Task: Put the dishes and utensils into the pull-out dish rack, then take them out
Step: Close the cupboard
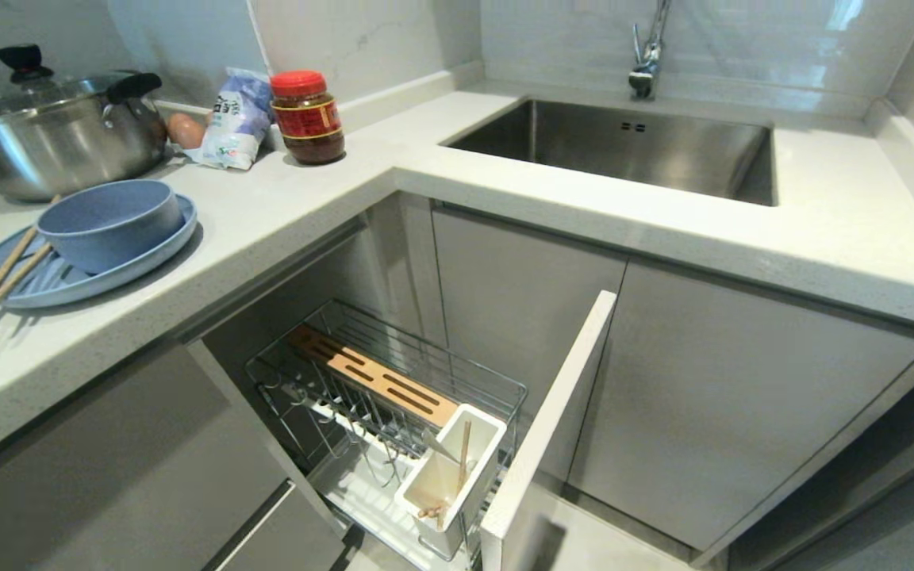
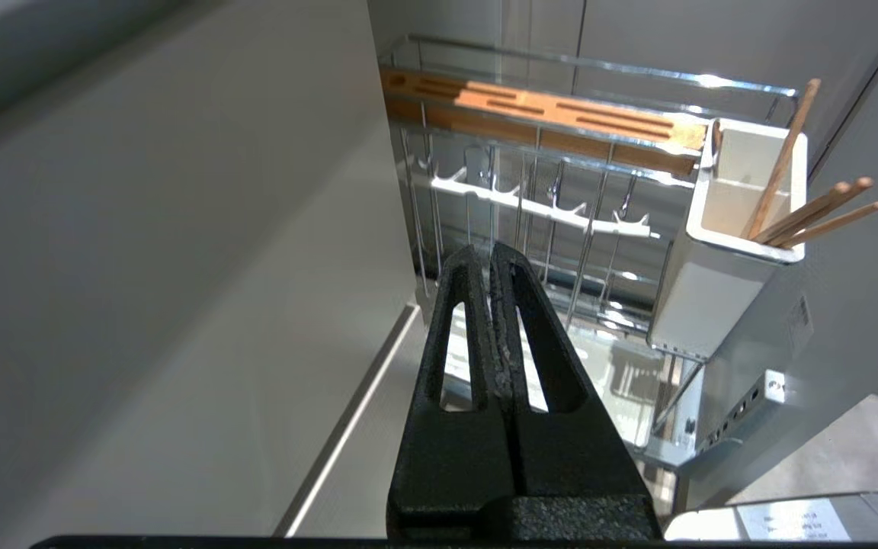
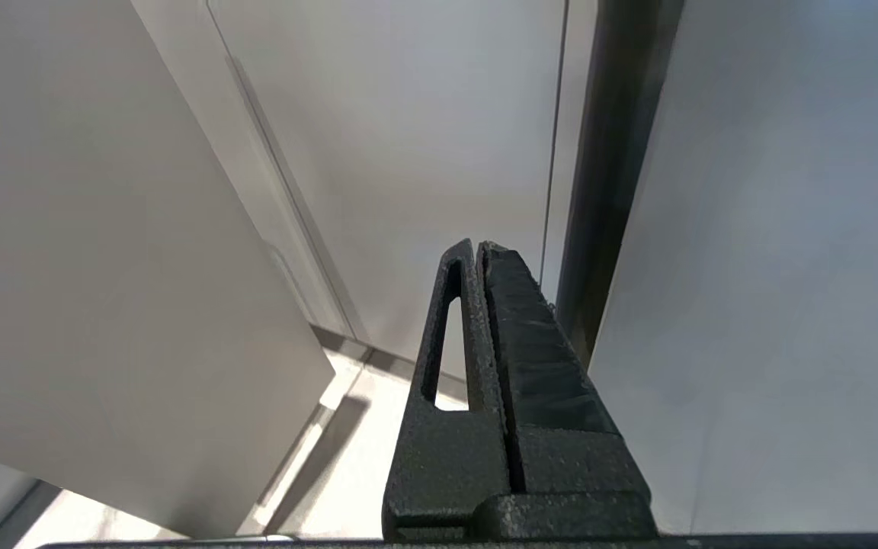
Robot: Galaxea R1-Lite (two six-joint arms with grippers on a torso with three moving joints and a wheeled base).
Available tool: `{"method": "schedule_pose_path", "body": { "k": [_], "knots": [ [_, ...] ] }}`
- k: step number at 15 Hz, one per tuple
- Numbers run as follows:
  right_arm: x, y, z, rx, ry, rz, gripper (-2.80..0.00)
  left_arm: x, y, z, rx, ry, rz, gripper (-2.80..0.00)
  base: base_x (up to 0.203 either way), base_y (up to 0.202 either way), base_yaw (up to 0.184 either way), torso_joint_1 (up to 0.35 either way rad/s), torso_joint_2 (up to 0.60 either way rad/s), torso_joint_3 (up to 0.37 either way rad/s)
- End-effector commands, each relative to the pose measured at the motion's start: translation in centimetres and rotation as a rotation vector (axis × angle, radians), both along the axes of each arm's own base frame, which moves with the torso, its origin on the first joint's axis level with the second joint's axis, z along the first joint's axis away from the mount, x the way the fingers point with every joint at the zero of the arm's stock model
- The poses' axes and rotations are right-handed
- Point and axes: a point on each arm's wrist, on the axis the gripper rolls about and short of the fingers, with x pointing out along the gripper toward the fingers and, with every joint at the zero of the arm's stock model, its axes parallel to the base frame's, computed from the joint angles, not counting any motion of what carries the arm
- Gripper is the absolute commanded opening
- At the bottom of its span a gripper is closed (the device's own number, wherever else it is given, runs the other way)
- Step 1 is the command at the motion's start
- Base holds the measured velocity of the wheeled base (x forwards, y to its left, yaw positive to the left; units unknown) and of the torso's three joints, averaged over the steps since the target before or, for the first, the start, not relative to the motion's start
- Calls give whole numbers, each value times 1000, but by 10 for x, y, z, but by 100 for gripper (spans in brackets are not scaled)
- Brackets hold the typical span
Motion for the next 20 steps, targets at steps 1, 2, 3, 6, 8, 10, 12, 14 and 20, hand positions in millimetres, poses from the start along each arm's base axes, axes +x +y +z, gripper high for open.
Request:
{"method": "schedule_pose_path", "body": {
  "k": [1,2,3,6,8,10,12,14,20],
  "knots": [
    [0,0,0,0,-5,0,-280,0,0,0,3,1,1,-280,0,0,0,2,2,196],
    [0,0,0,0,-5,0,-280,0,0,0,2,1,1,-280,0,0,0,4,2,198],
    [0,0,0,0,-5,0,-280,0,0,0,2,1,1,-280,0,0,0,2,-2,198],
    [0,0,0,0,-5,0,-280,0,0,0,0,1,1,-280,0,0,0,0,4,199],
    [0,0,0,0,-5,0,-280,0,0,0,0,1,1,-280,0,0,0,2,0,207],
    [0,0,0,0,-5,0,-280,0,0,0,0,1,0,-280,0,0,0,7,2,199],
    [0,0,0,0,-5,0,-280,0,0,0,-1,1,0,-280,0,0,0,-2,0,212],
    [0,0,0,0,-5,0,-280,0,0,0,0,1,0,-280,0,0,0,3,2,203],
    [0,0,0,0,-5,0,-280,0,0,0,-1,0,0,-280,0,0,0,2,4,204]
  ]
}}
